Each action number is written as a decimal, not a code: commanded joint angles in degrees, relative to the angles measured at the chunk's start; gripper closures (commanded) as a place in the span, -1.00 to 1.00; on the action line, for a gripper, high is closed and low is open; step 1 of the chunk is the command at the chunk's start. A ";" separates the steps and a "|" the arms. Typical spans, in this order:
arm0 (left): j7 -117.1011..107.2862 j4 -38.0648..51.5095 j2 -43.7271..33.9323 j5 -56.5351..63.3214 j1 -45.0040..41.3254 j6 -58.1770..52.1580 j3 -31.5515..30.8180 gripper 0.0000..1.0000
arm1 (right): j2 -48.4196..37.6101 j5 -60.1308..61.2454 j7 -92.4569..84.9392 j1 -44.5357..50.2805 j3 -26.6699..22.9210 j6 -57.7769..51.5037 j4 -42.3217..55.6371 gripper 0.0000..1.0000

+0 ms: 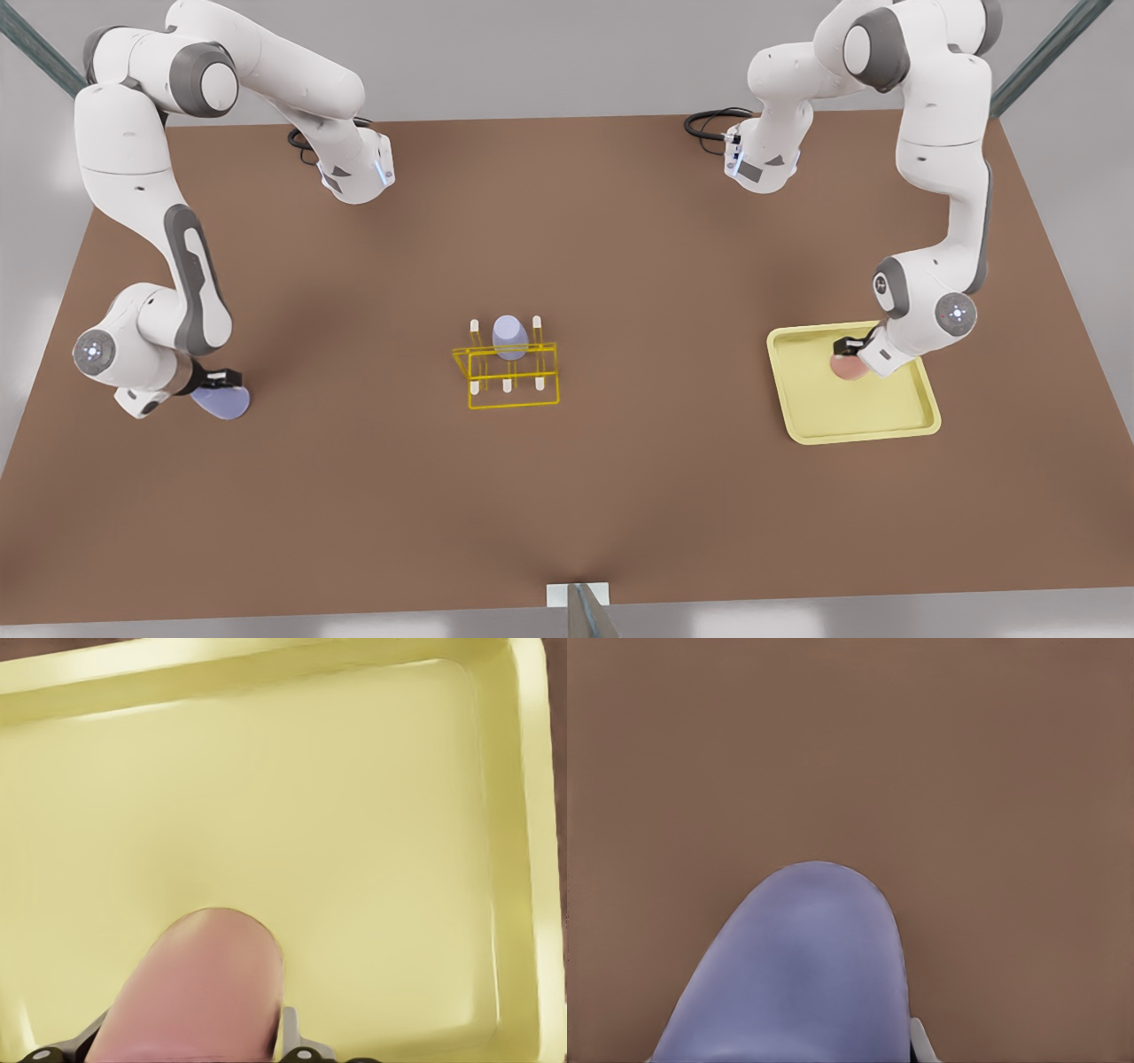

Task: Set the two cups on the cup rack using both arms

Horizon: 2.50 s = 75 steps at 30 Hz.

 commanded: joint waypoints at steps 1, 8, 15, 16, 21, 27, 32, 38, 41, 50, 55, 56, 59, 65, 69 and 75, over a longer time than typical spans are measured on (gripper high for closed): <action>-1.20 -0.02 0.00 0.16 -0.30 -0.13 -0.07 -0.60 | -0.20 -0.74 0.33 0.06 0.51 -2.60 0.96 -0.23; -1.20 0.15 0.09 0.16 -0.30 -0.13 -0.07 -0.53 | -1.34 2.25 -0.11 -0.03 12.64 -18.15 10.18 -0.23; -1.99 1.03 -0.53 0.42 -0.66 -0.22 -0.07 -0.53 | -1.69 4.79 0.77 0.14 27.58 -24.57 15.20 -0.23; -1.99 1.12 -0.53 0.42 -0.66 -0.22 -0.07 -0.53 | -1.61 7.25 0.86 0.49 28.73 -24.57 15.20 -0.23; -4.71 1.47 -4.74 0.16 -3.73 -0.74 -0.16 -0.53 | 0.85 8.05 6.83 10.07 28.73 -23.96 21.08 -0.22; -28.35 9.37 -5.54 -0.01 -12.17 -11.55 -4.72 -0.53 | 4.98 8.05 8.68 14.82 28.73 -21.93 23.99 -0.22; -47.87 27.13 1.23 -0.01 -12.70 -25.44 -14.39 -0.53 | 5.34 8.05 9.21 16.31 28.73 -22.11 23.72 -0.22; -65.62 35.92 6.15 0.16 -17.88 -27.81 -21.07 -0.53 | 5.34 8.05 9.30 17.46 28.73 -23.25 23.37 -0.22; -74.23 45.93 11.34 0.25 -23.24 -34.23 -20.99 -0.54 | 5.34 7.96 9.12 17.46 28.73 -23.78 23.19 -0.22; -87.33 66.33 24.08 0.25 -32.91 -35.20 -20.55 -0.55 | 4.90 7.61 8.77 17.19 28.73 -25.27 23.98 -1.00; -89.18 69.41 25.75 0.25 -34.23 -33.00 -20.63 -0.55 | 1.30 -7.42 14.57 13.77 22.32 -42.41 39.63 -1.00; -90.32 70.46 25.75 0.16 -34.58 -32.47 -20.72 -0.55 | 0.06 -7.60 15.89 13.77 16.61 -43.03 39.63 -1.00; -90.32 70.55 26.81 0.25 -36.08 -27.64 -20.55 -0.55 | -1.69 -7.51 15.19 13.41 6.49 -45.05 39.63 -1.00; -90.32 70.46 28.65 0.25 -37.48 -23.86 -20.63 -0.56 | -7.58 -2.59 16.06 11.13 6.31 -47.42 40.07 -1.00; -90.15 70.29 29.62 0.34 -37.66 -23.33 -20.63 -0.75 | -9.17 -1.89 18.26 11.31 6.58 -49.44 38.40 -1.00; -89.88 70.20 30.23 0.51 -38.27 -23.07 -20.55 -1.00 | -8.37 -0.92 17.56 11.13 6.58 -49.44 38.31 -1.00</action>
